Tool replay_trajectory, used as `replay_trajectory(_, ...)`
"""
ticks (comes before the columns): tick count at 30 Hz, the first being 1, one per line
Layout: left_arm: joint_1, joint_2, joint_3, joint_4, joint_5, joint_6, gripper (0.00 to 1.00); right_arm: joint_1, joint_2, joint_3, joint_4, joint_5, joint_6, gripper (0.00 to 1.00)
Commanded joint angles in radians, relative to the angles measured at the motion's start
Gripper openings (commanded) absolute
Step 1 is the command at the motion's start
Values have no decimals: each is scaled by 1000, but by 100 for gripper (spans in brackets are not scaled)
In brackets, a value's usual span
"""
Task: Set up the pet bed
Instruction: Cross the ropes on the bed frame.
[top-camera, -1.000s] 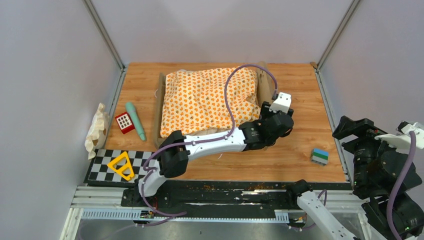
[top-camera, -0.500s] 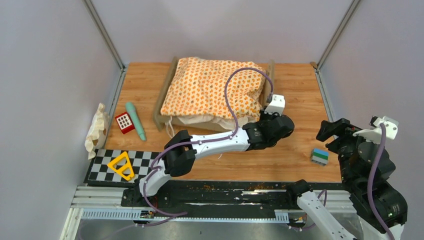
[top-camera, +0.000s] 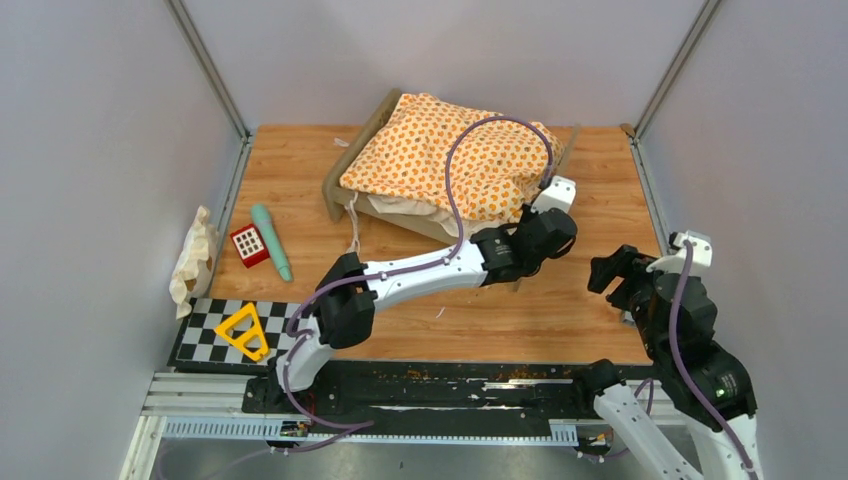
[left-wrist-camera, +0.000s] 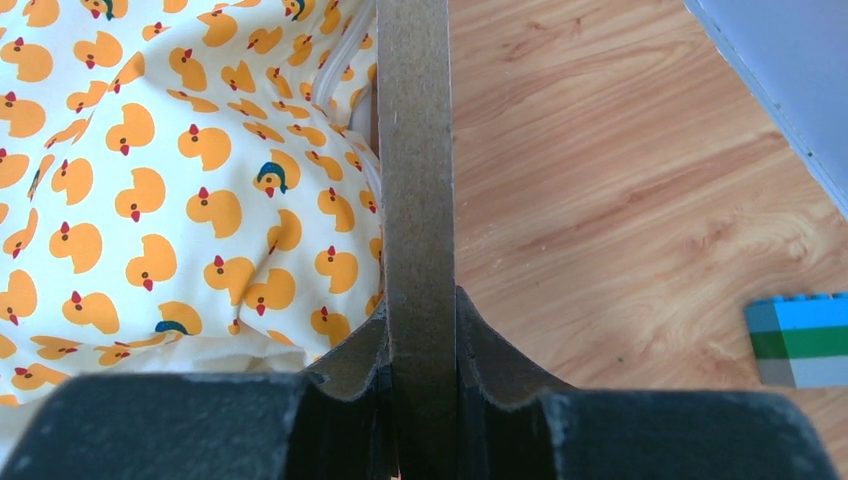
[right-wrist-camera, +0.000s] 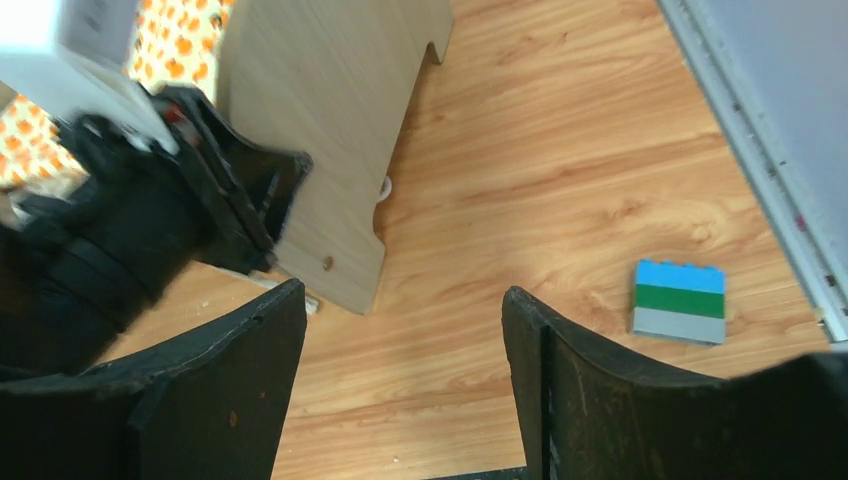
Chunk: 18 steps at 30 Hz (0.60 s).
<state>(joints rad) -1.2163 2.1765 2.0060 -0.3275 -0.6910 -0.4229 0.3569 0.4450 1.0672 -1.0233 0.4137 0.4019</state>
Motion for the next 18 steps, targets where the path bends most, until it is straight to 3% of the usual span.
replay_trajectory(1, 21, -216, 40, 0, 19, 216, 0, 4, -84, -131, 118, -72, 19, 72)
replay_trajectory(9, 72, -292, 147, -97, 104, 290, 0, 4, -236, -407, 350, -193, 32, 72)
replay_trajectory(15, 118, -366, 115, -114, 129, 307, 0, 4, -196, -545, 489, -186, 136, 69)
replay_trajectory(18, 133, -384, 102, -113, 134, 308, 0, 4, -169, -676, 668, -213, 169, 69)
